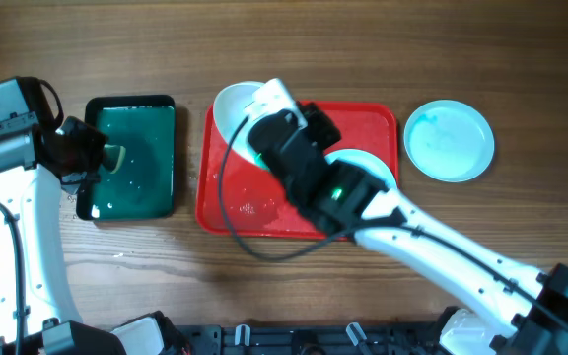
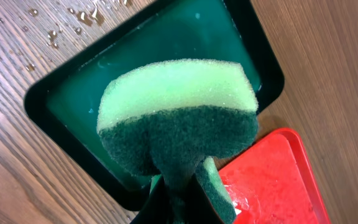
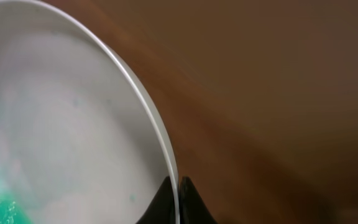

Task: Clean dirty plates on tray and stack at the side

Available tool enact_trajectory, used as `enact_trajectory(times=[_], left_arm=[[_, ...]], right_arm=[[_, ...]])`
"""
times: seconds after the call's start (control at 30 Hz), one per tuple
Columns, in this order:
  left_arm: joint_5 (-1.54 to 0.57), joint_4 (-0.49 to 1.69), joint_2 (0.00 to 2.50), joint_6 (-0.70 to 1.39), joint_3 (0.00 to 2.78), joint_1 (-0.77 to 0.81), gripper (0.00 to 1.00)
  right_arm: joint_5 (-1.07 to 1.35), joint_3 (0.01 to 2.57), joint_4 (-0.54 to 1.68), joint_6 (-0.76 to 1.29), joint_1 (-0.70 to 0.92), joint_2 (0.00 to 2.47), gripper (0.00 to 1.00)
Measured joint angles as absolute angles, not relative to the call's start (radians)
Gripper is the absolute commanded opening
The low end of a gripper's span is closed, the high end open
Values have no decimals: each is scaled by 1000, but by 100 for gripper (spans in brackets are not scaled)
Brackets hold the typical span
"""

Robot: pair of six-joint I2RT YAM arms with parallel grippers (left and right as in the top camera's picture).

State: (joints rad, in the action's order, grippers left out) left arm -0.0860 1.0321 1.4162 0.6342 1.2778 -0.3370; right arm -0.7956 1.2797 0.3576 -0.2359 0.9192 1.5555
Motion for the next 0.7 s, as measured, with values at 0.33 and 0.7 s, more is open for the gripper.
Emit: enact_trajectory(times=[0.33,0.7], left_arm=[[-99,1032,1416,634,1276,-321,4],[-101,1032,1416,634,1272,-321,4]], right_arm=[[-1164,1280,65,-765,1043,1555,4],[-795,1285,548,-160,879,1556,4]])
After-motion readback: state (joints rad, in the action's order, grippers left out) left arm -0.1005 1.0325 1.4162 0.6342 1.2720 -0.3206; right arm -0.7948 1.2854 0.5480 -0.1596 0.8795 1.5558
